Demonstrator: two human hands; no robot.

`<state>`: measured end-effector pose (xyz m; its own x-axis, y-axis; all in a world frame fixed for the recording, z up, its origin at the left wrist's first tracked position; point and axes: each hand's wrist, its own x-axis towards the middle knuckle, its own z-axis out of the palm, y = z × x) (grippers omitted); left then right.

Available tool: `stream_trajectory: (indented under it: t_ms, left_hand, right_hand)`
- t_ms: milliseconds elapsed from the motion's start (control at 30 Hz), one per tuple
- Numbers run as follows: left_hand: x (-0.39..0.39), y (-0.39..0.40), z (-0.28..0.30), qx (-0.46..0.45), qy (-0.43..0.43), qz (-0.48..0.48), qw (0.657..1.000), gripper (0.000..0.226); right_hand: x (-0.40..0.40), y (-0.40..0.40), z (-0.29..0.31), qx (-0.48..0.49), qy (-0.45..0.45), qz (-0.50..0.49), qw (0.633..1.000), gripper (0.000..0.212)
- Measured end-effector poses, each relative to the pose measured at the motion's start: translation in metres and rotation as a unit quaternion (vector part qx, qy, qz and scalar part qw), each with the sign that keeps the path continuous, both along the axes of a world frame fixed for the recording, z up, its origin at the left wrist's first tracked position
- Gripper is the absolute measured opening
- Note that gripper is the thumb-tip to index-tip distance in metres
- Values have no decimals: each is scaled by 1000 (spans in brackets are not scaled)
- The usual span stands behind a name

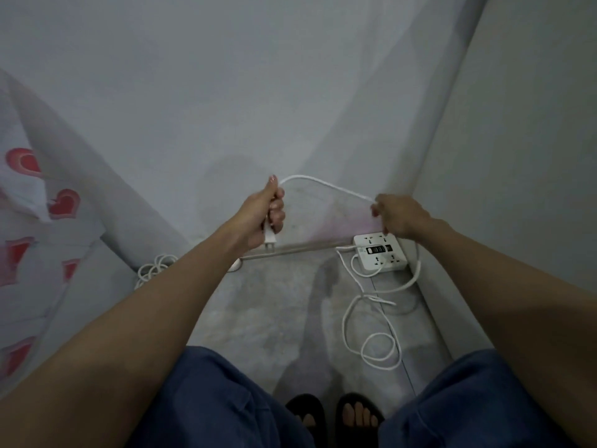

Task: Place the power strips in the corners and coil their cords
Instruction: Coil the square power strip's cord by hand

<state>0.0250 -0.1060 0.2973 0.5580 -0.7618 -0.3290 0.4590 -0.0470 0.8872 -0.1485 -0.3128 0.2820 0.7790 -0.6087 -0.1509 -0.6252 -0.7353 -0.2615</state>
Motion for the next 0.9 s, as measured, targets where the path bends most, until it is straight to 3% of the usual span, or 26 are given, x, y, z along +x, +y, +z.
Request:
stream_trajectory:
  t_ms: [67,133,233,300,367,467,567,700,800,900]
  left_hand:
    - [-5,-12,7,-54,71,71,994,40]
    - [-12,-23,5,-74,105,140,982,38]
    - [-22,-35,1,-46,48,236,969,33]
    - [-24,-36,-1,-31,-14,248,968,29]
    - [-24,-29,-6,5,-130,206,970,28]
    - [-25,-14,-16,89,-304,88,944,35]
    - [-31,-8,-17,117,-315,13,942,33]
    - [-40,-9,-12,184,-430,-102,878,32]
    - [-38,-6,-13,221,-418,-186,861,57]
    - [-26,-4,-10,240,-481,-169,826,78]
  right_hand:
    - [7,22,6,-30,122,120,985,30]
    - [19,40,7,-28,174,186,967,26]
    - [39,63,7,12,169,226,959,17]
    - [47,77,14,56,157,248,954,18]
    - [51,90,24,111,131,261,950,16]
    - [50,94,32,187,106,247,945,16]
    - [44,93,32,217,123,254,934,19]
    - [42,85,36,208,56,236,948,18]
    - [39,69,43,181,4,191,965,23]
    - [28,44,41,182,-43,141,972,18]
